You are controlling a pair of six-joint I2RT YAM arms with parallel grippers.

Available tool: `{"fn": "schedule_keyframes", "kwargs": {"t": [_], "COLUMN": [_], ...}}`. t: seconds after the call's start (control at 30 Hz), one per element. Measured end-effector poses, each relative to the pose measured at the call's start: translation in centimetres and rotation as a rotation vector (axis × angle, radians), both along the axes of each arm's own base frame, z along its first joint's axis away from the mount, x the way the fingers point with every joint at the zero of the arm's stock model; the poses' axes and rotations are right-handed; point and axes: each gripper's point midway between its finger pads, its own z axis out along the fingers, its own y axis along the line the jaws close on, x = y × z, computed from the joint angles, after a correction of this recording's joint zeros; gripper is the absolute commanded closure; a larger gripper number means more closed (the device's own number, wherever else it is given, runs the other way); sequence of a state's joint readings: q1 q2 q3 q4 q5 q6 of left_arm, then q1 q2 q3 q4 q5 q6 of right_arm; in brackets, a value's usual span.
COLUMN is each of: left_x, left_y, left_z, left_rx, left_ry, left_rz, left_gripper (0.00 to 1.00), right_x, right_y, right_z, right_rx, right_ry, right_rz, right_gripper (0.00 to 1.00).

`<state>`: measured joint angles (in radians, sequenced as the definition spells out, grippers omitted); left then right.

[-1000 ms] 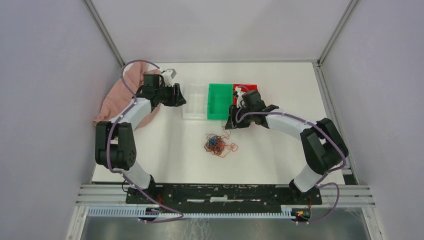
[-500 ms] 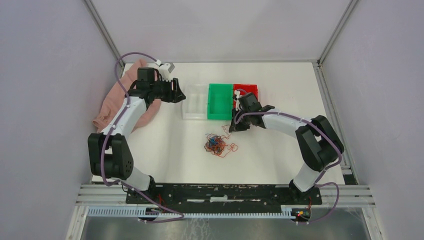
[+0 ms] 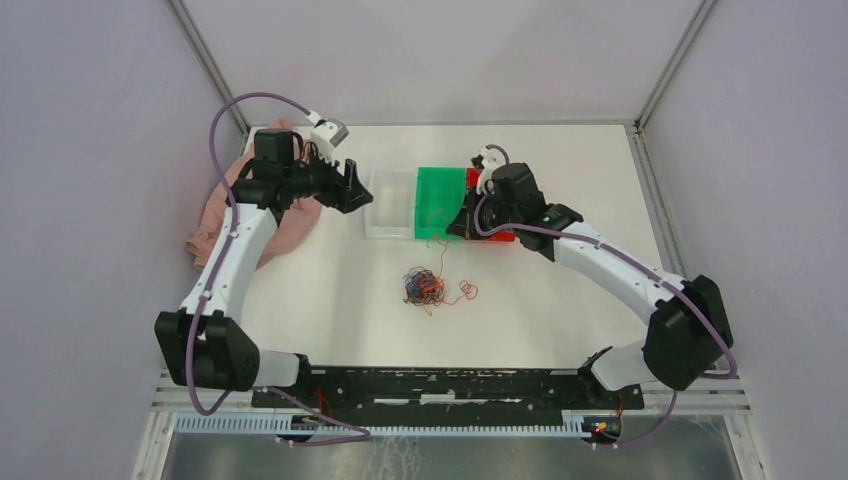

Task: Untangle the cables

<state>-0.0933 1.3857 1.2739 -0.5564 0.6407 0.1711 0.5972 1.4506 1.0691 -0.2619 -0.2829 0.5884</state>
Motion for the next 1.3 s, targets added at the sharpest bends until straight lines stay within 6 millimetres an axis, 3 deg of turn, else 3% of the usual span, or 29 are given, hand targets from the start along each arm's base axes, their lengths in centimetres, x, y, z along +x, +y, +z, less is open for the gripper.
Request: {"fn": "schedule_keyframes", "kwargs": {"t": [0.17,0.47,0.57,0.73,0.93,1.03,1.2,1.3], "left_x": [-3.5,-8.9,-10.9,-14.1,-15.1,-15.0,-14.7,-14.6], "left_y": [-1.0,-3.6,-4.5,-5.8,-7.4,-7.9,-8.3,-8.4], "left_z": [2.3,4.7,4.4,2.4,2.3,2.2,2.5,3.1], "left_rx": [0.008,0.007,-0.004,-0.03,-0.109,-0.149,-0.188,-0.204], "left_ry": [-0.084,-0.201,-0.212,-0.199,-0.205,-0.204,-0.21,-0.229], "left_rz": [-0.146,-0.359,-0.413,-0.486,-0.498,-0.484,-0.461,-0.461], "left_gripper": [0.18,0.2,0.2,0.23,0.39,0.54,0.92,0.97], "right_x": [-1.6,-4.6,-5.2,-5.9,-6.6,-7.1,-7.8,-7.9], "right_y": [3.2,7.6,8.4,9.3,10.4,11.0,11.8,11.9], "right_z": [6.7,14.8,17.1,18.2,18.8,18.7,19.0,19.4], "right_rx": [0.142,0.304,0.349,0.387,0.422,0.434,0.454,0.467], "right_ry": [-0.11,-0.22,-0.255,-0.267,-0.261,-0.253,-0.243,-0.251], "right_rz": [0.096,0.254,0.277,0.295,0.304,0.316,0.327,0.327], "right_gripper": [1.0,1.0,1.0,1.0,1.0,1.0,1.0,0.95]}}
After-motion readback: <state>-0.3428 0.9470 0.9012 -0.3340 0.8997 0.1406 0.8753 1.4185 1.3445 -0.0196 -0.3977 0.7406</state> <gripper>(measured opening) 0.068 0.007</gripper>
